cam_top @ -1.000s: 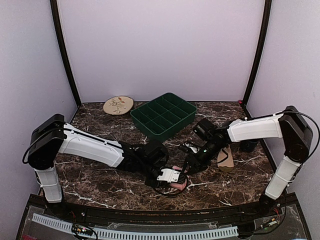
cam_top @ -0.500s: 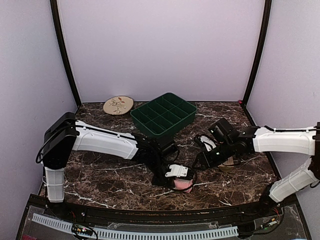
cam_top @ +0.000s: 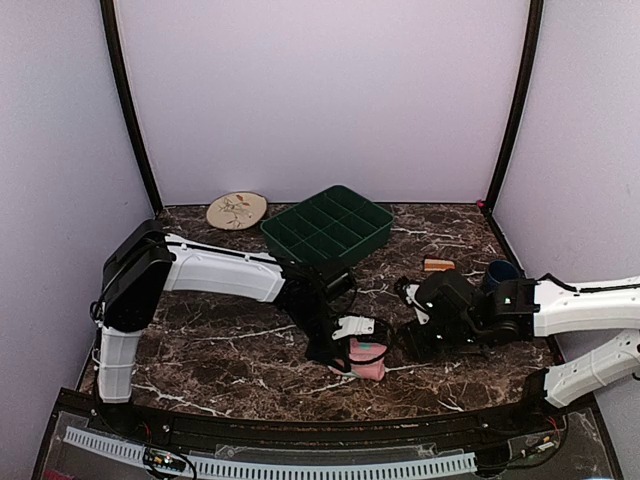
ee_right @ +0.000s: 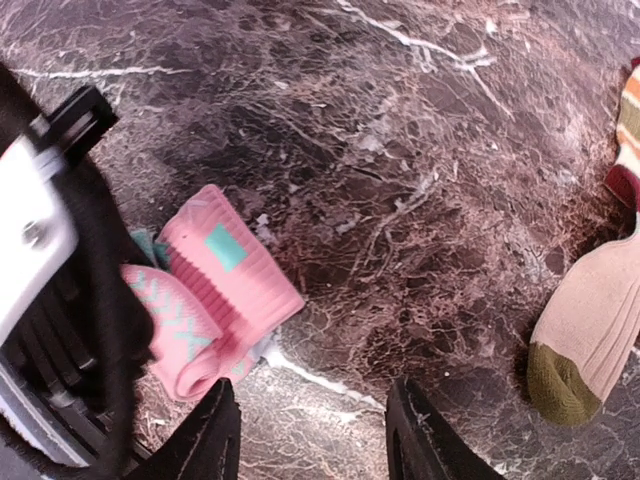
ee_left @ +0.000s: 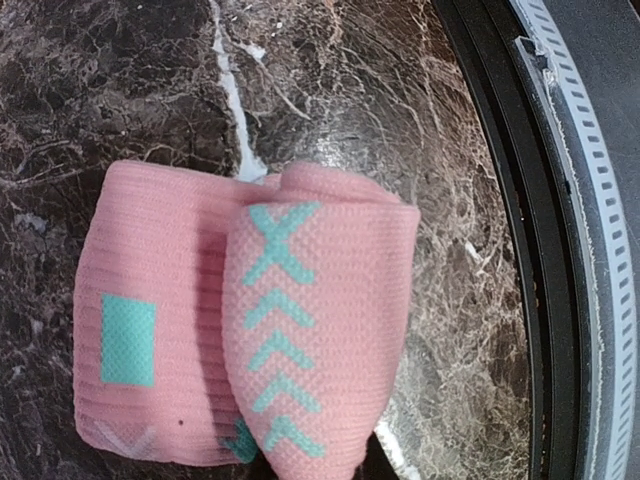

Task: Roll the socks
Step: Roll the sock at the center of the board.

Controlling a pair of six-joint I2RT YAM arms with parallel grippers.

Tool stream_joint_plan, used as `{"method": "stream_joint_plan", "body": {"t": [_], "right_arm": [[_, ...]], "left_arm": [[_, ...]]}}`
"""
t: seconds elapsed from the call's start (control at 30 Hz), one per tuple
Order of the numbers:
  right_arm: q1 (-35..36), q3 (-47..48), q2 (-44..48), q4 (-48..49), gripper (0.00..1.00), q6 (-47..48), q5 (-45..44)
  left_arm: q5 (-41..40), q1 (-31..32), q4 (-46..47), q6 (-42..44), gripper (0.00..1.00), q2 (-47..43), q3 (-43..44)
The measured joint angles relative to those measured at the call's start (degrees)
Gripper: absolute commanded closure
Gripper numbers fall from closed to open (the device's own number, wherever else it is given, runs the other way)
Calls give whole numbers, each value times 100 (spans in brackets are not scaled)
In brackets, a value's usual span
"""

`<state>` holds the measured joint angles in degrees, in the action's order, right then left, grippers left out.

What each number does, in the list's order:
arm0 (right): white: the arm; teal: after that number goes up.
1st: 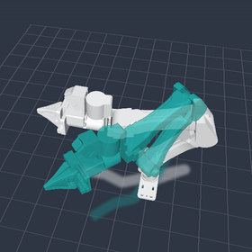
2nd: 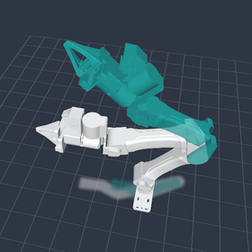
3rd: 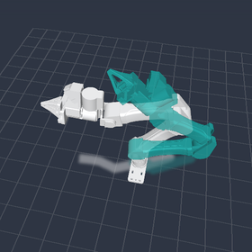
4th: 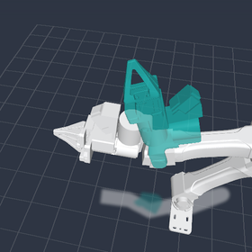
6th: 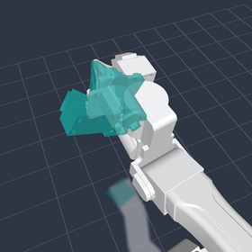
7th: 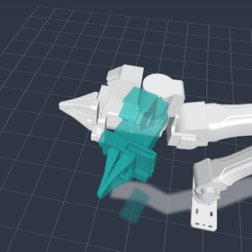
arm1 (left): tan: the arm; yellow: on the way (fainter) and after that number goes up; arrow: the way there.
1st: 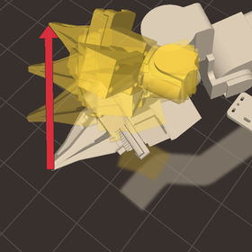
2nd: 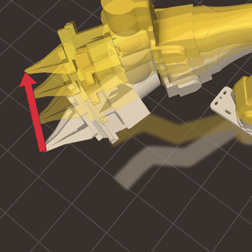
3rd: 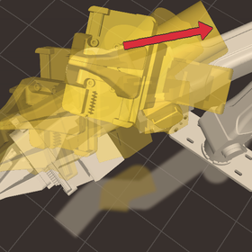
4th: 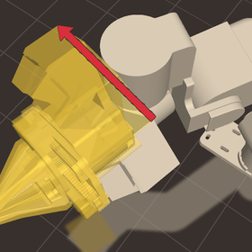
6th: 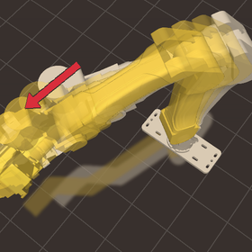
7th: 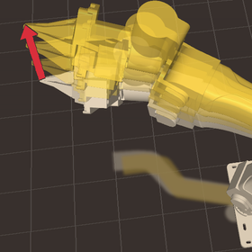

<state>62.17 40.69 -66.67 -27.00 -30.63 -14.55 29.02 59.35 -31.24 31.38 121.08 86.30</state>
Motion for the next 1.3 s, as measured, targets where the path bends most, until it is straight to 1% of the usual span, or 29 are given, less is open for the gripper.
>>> {"method": "stream_joint_plan", "body": {"t": [0.27,0.43,0.53,0.67,0.83,1.1,1.3], "right_arm": [[1453,17,-251,-396,52,-258,-1329],[2037,146,-531,-595,52,-365,-1899],[2376,400,-970,-682,51,-323,-2166],[2776,782,-1687,-691,46,-92,-2439],[2909,935,-2092,-680,44,258,-2625],[2914,1019,-2450,-590,34,922,-2828],[2885,1047,-2883,-468,31,1307,-2929]], "left_arm": [[275,-68,-284,-118,100,236,337],[413,-129,-299,-157,100,269,345],[485,-153,-304,-166,100,286,350],[538,-170,-328,-181,100,313,378],[575,-177,-367,-186,100,341,417],[645,-188,-435,-184,100,369,470],[721,-203,-474,-177,100,389,501]]}}
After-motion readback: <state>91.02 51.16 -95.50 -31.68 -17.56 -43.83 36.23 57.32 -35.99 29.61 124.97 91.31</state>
